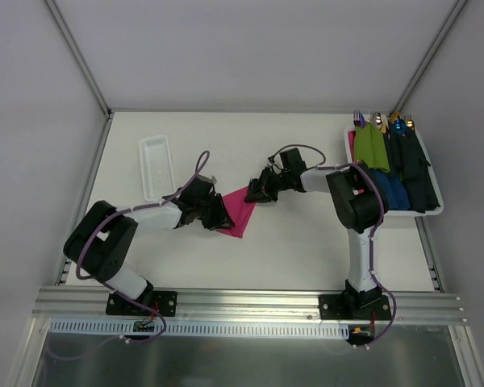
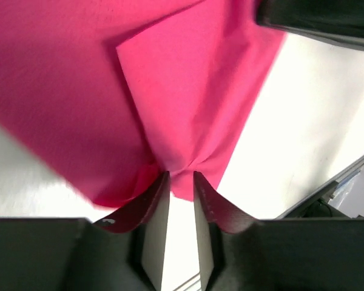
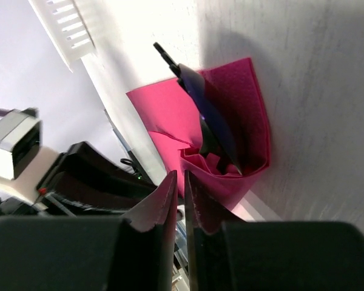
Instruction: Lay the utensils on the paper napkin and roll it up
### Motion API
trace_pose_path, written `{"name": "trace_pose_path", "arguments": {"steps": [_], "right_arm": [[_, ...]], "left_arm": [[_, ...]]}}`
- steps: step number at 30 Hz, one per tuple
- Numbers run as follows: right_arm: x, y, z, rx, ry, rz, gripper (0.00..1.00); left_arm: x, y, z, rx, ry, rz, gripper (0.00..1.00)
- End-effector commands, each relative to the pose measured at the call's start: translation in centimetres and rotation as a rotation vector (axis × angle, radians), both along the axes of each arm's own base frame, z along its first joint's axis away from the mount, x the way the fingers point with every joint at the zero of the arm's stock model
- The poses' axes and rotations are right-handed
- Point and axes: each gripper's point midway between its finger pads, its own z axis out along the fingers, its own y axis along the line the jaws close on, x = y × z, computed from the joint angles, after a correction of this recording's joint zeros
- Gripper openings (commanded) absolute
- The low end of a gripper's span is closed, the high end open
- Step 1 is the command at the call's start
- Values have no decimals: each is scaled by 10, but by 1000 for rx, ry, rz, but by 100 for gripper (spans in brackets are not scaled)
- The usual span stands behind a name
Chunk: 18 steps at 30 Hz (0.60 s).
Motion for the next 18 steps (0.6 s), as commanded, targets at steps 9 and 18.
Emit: {"name": "trace_pose_path", "arguments": {"steps": [9,18], "right_arm": [[-3,-15,-31,-147,19,13,12],[-5,-16,-33,-161,22,25,12]], "left_arm": [[10,54,42,63,-201,173,38],[33,101,25,130,-176,317,40]]}}
